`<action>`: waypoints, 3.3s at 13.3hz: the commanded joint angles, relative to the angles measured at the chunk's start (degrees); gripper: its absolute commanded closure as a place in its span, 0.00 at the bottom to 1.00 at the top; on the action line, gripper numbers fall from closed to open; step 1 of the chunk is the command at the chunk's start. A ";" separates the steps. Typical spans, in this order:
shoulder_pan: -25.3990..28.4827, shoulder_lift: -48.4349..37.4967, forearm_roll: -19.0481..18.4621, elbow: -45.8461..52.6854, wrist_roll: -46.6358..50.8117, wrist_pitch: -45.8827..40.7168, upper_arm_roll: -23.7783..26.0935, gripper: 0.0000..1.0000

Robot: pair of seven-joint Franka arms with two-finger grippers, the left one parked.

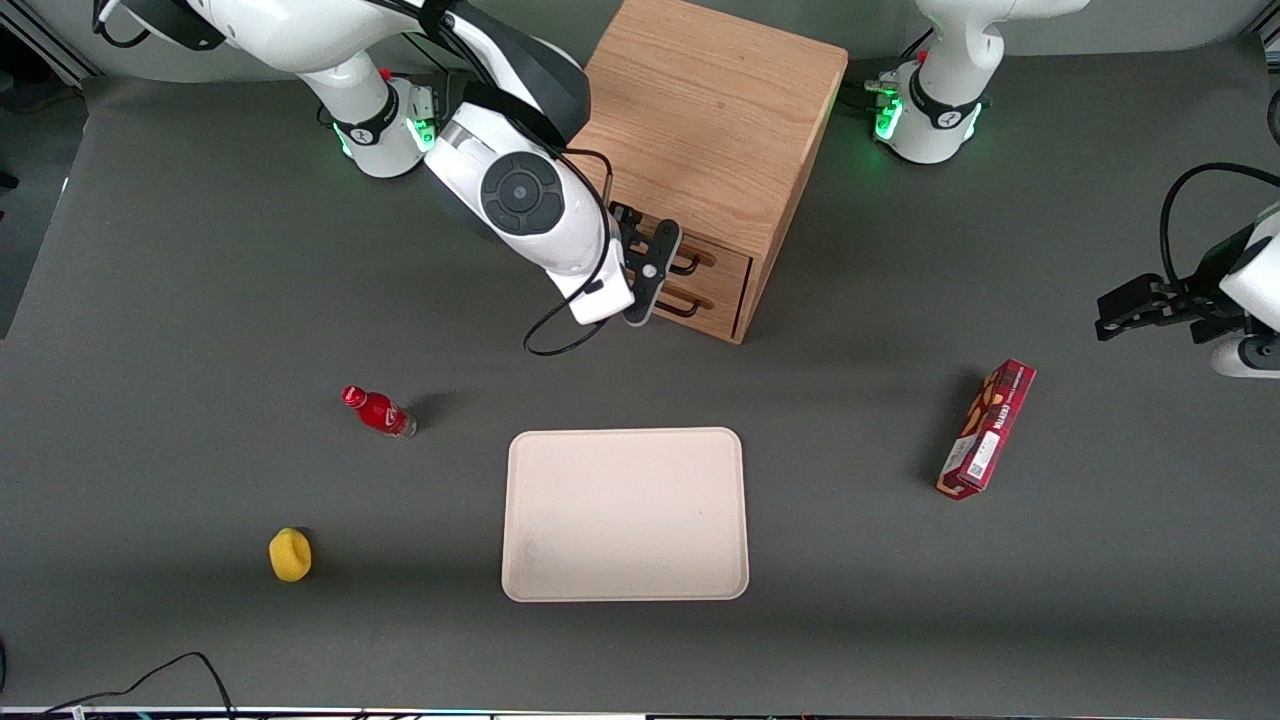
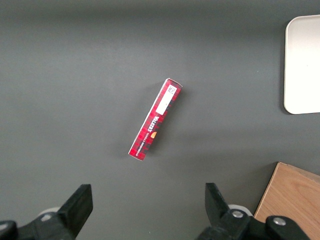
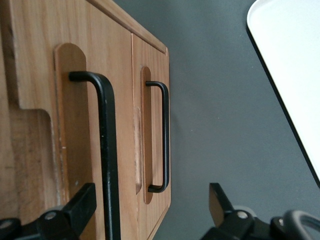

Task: Open upper drawer

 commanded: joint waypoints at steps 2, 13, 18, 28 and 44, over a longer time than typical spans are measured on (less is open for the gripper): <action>0.18 1.35 -3.37 -0.28 -1.38 2.88 0.15 0.00; -0.70 0.91 -3.02 3.31 -7.98 4.64 -8.81 0.00; -0.61 1.52 -3.11 5.87 -7.98 6.48 -14.00 0.00; -0.78 1.70 -3.02 6.48 -11.49 13.52 -19.45 0.00; -9.91 -20.95 11.08 -0.53 30.59 1.08 -24.37 0.00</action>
